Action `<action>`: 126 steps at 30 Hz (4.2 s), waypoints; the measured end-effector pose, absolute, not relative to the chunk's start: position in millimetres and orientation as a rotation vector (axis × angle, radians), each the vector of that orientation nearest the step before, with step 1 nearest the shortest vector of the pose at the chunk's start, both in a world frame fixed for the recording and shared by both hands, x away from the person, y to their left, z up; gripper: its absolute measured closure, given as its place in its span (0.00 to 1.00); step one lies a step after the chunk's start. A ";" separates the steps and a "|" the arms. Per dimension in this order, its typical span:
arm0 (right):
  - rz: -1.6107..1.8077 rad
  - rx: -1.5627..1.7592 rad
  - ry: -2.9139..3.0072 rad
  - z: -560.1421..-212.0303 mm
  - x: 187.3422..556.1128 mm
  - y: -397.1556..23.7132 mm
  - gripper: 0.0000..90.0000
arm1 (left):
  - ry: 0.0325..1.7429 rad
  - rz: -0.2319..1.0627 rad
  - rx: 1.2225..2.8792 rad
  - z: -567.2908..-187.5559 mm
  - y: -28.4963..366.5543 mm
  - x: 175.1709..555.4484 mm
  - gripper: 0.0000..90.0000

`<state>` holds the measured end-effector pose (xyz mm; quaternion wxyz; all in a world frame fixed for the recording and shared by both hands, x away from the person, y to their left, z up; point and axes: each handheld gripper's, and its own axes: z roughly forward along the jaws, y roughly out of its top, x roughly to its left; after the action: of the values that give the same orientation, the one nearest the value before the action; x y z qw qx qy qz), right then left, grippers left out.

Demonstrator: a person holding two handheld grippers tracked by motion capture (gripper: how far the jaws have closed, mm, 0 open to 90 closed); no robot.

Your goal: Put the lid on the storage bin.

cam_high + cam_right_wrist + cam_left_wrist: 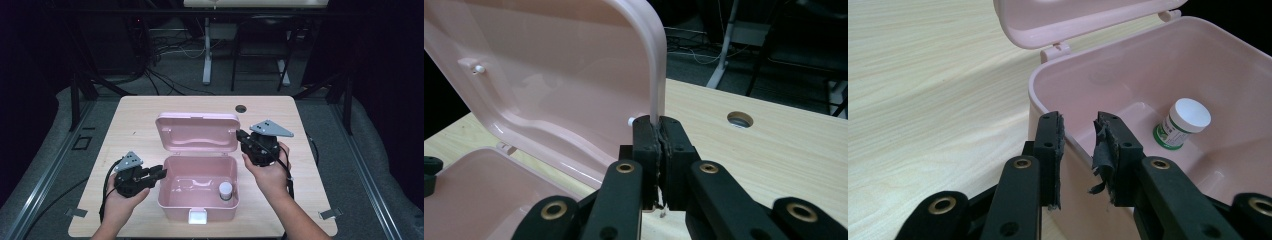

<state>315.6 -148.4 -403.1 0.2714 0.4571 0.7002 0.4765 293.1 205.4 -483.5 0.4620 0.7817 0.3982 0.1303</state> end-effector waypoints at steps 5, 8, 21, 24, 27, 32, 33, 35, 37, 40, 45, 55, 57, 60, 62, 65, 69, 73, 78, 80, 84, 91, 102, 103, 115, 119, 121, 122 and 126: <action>1.293 1.222 1.879 -404.2 311.6 -148.5 0.96 | 0.981 0.313 1.923 -483.3 206.1 293.4 0.80; 1.311 1.221 1.867 -406.8 309.6 -149.9 0.96 | 0.980 0.309 1.927 -483.0 206.3 293.4 0.80; 1.333 1.208 1.839 -410.7 299.5 -149.5 0.96 | 0.958 0.326 1.906 -475.1 204.8 290.6 0.78; 1.349 1.210 1.831 -412.0 298.3 -150.3 0.96 | 0.960 0.341 1.887 -470.0 207.3 289.9 0.77; 1.377 1.221 1.825 -414.5 296.5 -152.5 0.95 | 0.966 0.358 1.867 -464.5 211.2 289.3 0.76; 1.385 1.210 1.822 -415.9 293.0 -152.8 0.95 | 0.968 0.388 1.839 -454.6 215.6 287.1 0.75; 1.386 1.210 1.822 -415.9 292.4 -152.8 0.95 | 0.969 0.392 1.832 -452.8 216.0 286.4 0.75; 1.388 1.210 1.822 -416.3 291.4 -152.8 0.95 | 0.965 0.398 1.819 -448.9 216.7 285.2 0.75; 1.394 1.213 1.819 -416.8 290.7 -153.0 0.95 | 0.962 0.410 1.815 -444.4 216.6 284.4 0.74; 1.402 1.212 1.819 -417.3 289.6 -153.5 0.95 | 0.954 0.423 1.801 -437.8 215.8 284.5 0.73; 1.402 1.213 1.817 -417.6 287.6 -153.0 0.95 | 0.941 0.450 1.781 -426.3 214.7 285.1 0.72; 1.433 1.218 1.805 -419.8 285.5 -154.5 0.94 | 0.928 0.529 1.762 -398.3 214.8 286.5 0.73; 1.432 1.220 1.806 -420.9 285.1 -154.7 0.94 | 0.925 0.539 1.757 -394.0 213.2 287.7 0.74; 1.438 1.219 1.808 -422.0 284.4 -155.4 0.93 | 0.915 0.555 1.764 -388.9 210.3 289.8 0.74; 1.443 1.216 1.805 -422.6 283.9 -155.3 0.93 | 0.912 0.561 1.770 -386.1 208.6 291.8 0.74; 1.442 1.214 1.806 -422.8 283.5 -155.4 0.93 | 0.905 0.571 1.774 -382.1 205.6 294.5 0.75; 1.444 1.216 1.805 -422.8 283.8 -155.7 0.93 | 0.902 0.583 1.778 -379.8 203.3 298.2 0.77; 1.447 1.215 1.805 -422.9 283.8 -155.5 0.93 | 0.901 0.577 1.785 -379.9 201.6 300.6 0.80; 1.455 1.216 1.802 -423.9 283.4 -155.8 0.92 | 0.894 0.601 1.786 -380.2 199.0 301.3 0.86; 1.454 1.215 1.803 -424.5 283.2 -156.0 0.92 | 0.892 0.609 1.787 -380.0 198.1 300.8 0.88; 1.456 1.215 1.804 -424.8 283.1 -156.6 0.92 | 0.891 0.620 1.793 -379.4 197.8 299.5 0.90; 1.472 1.215 1.811 -425.6 281.1 -158.9 0.92 | 0.887 0.605 1.788 -379.4 198.6 297.5 0.92; 1.499 1.235 1.804 -428.3 275.5 -164.0 0.93 | 0.873 0.591 1.786 -379.2 200.0 292.6 0.90; 1.503 1.247 1.805 -428.7 275.4 -165.2 0.93 | 0.872 0.592 1.788 -379.2 199.9 292.3 0.90; 1.503 1.324 1.807 -435.8 277.9 -176.4 0.92 | 0.859 0.587 1.793 -380.5 200.7 286.9 0.88; 1.517 1.333 1.808 -435.3 277.4 -177.9 0.91 | 0.856 0.583 1.796 -381.5 201.6 284.6 0.88; 1.512 1.332 1.814 -435.7 277.1 -178.1 0.90 | 0.855 0.581 1.798 -382.0 201.7 282.8 0.88; 1.506 1.330 1.818 -436.2 277.1 -178.4 0.89 | 0.854 0.580 1.796 -382.1 201.8 282.4 0.87; 1.495 1.335 1.838 -438.3 276.8 -179.2 0.87 | 0.854 0.571 1.791 -383.0 202.1 280.4 0.86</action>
<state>276.8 -179.2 -438.3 0.2096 0.4800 0.6609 0.5375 280.4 202.1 -383.0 0.5128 0.7448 0.3550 0.2373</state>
